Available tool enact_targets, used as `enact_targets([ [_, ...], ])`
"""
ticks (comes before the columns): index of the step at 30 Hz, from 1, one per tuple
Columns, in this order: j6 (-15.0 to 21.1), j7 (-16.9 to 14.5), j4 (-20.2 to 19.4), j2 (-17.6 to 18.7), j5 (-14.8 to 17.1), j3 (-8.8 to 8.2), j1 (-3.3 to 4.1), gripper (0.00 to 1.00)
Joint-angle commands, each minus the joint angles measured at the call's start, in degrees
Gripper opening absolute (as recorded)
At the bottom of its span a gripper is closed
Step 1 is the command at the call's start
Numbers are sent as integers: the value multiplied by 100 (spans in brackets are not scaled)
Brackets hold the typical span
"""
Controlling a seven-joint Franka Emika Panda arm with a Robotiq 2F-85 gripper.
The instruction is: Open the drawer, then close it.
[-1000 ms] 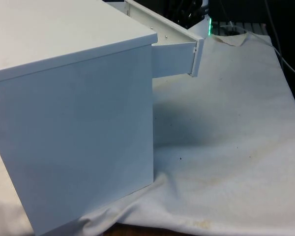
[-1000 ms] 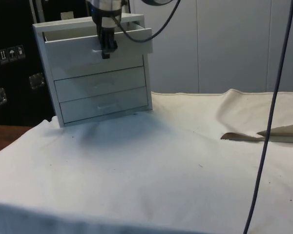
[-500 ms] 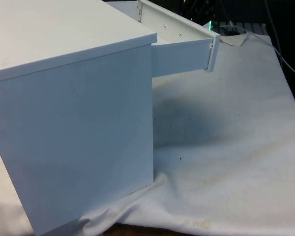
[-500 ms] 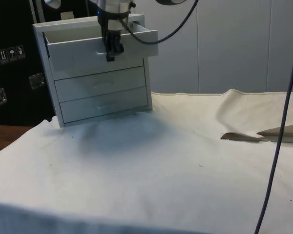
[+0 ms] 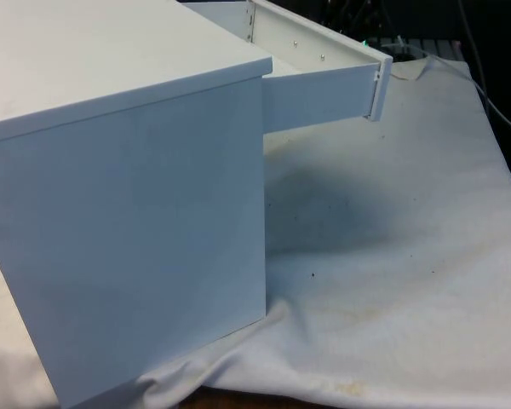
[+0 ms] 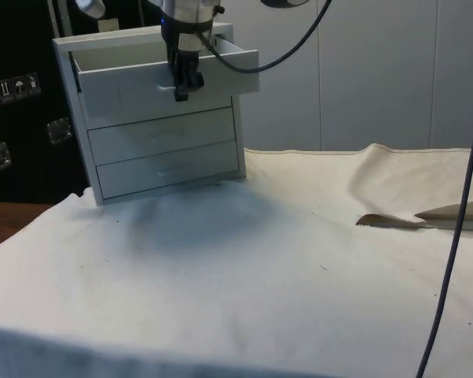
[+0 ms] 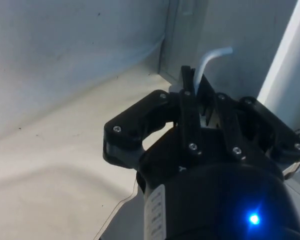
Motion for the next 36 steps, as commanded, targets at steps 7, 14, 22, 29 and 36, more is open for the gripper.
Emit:
enact_targets([
  [7, -17, 69, 0, -11, -40, 6, 0, 27],
  [14, -17, 74, 0, -11, -29, 6, 0, 70],
  [22, -115, 252, -86, -52, -52, 160, 40, 100],
  [29, -269, 458, -212, -143, -57, 424, 29, 100],
  [36, -401, 705, -401, -252, -69, 699, 29, 100],
])
